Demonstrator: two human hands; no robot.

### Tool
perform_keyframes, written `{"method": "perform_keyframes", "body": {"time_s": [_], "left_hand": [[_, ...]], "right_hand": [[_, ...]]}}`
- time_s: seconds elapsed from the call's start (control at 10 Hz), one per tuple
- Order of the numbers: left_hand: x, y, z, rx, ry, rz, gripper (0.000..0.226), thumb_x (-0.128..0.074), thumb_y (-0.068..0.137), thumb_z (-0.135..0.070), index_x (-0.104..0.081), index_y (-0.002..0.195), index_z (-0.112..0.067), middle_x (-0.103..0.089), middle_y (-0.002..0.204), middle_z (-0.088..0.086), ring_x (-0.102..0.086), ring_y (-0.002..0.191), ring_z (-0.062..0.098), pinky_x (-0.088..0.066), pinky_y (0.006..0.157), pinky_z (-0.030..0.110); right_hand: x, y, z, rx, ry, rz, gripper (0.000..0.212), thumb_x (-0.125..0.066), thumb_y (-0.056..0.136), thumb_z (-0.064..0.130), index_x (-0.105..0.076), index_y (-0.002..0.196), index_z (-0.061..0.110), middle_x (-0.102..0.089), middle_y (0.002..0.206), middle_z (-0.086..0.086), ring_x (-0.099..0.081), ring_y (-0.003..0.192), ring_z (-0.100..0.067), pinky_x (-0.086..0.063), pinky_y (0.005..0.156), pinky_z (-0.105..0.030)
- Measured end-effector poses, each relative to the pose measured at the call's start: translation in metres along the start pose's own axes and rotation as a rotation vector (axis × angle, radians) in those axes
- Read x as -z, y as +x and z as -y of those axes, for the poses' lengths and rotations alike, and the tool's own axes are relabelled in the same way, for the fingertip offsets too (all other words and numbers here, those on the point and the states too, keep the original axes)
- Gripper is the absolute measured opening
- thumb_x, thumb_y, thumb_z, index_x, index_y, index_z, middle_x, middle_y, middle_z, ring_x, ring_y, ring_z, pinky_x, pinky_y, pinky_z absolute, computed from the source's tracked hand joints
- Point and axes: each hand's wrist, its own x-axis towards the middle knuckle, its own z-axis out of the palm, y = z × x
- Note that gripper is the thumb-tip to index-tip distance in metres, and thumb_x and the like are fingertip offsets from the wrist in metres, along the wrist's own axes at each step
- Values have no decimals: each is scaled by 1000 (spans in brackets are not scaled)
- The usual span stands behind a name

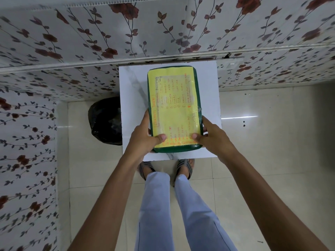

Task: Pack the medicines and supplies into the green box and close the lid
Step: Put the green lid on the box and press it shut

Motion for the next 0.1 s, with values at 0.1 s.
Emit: {"method": "perform_keyframes", "body": {"time_s": [0.1], "left_hand": [[-2,-7,-3,64,-31,-13,70,-66,83,-19,-28,139,-37,-54,100,-3,-54,106,29,-55,84,52]], "right_hand": [[5,-1,4,-25,-24,-19,56,-58,89,25,-32,138,19,-53,132,-10,-56,112,-28,-47,82,-35]]}}
